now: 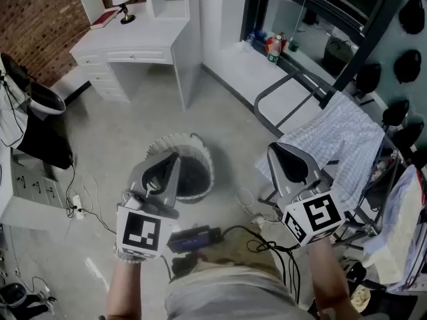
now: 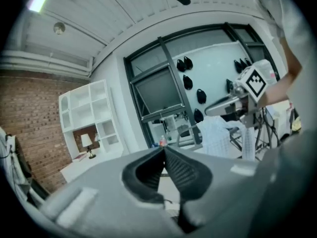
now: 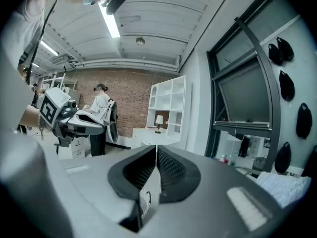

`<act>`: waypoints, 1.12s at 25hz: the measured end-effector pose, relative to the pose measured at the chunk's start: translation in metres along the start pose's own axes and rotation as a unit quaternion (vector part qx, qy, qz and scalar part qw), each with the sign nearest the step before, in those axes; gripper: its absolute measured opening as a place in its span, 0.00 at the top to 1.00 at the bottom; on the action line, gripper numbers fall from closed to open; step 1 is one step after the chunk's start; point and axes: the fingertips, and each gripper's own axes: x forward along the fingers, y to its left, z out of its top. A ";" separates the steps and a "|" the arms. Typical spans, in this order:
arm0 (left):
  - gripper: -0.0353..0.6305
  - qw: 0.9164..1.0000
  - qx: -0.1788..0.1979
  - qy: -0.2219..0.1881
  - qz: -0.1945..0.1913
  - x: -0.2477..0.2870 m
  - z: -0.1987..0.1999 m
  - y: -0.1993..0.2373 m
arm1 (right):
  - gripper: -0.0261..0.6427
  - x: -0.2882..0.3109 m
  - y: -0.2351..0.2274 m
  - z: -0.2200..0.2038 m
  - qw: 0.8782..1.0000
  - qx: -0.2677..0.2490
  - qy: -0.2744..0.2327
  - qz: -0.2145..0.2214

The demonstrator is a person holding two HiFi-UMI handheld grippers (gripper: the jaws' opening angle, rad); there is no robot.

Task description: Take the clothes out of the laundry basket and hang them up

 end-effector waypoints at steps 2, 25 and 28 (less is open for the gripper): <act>0.96 1.000 -0.007 0.007 0.003 -0.011 -0.010 -0.002 | 0.94 0.001 0.010 -0.005 1.000 0.007 0.001 0.007; 0.96 0.998 -0.041 0.034 0.016 -0.048 -0.051 -0.014 | 0.95 0.003 0.058 -0.023 0.999 0.002 0.025 0.043; 0.96 0.999 -0.033 0.031 0.017 -0.050 -0.050 -0.013 | 0.95 0.000 0.057 -0.023 0.999 0.001 0.026 0.040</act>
